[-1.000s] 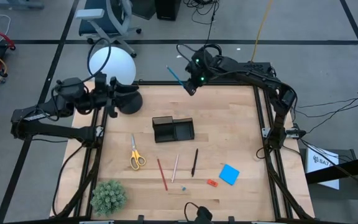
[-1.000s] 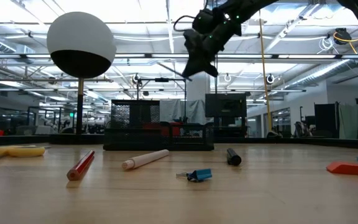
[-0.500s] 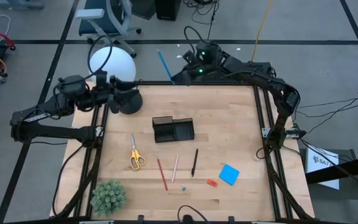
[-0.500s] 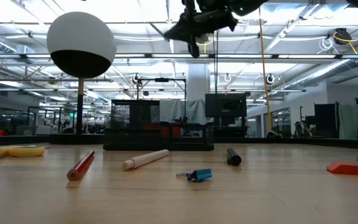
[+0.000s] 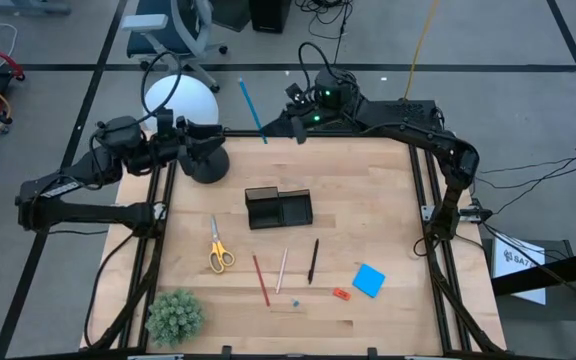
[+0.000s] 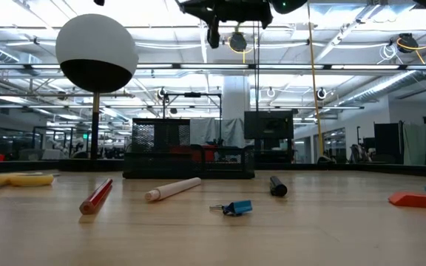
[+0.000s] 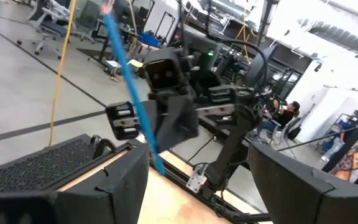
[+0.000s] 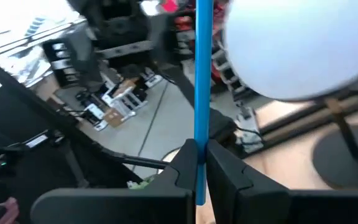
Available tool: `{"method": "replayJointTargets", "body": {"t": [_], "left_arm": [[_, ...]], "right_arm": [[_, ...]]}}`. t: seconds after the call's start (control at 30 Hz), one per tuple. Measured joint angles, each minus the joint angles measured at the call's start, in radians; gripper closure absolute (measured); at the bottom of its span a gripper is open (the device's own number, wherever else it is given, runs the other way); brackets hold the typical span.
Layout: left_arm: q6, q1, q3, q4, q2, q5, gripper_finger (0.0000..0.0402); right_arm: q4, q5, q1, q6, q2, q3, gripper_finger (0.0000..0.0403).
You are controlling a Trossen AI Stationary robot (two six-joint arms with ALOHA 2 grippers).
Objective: Pick and place office supplies into organizer
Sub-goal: Put the blue pencil into the black organizer
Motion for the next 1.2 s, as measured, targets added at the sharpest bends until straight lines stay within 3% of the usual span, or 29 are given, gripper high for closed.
{"method": "replayJointTargets", "body": {"t": [0.4,1.2], "left_arm": [[-0.022,0.000,0.000,0.157,0.090,0.045,0.0130],[-0.083,0.003,0.000,0.390,0.223,0.100,0.0131]], "right_arm": [[0.144,-0.021,0.065,0.064,0.000,0.000,0.0390],[0.204,-0.021,0.111,0.074,0.001,0.000,0.0390]]}}
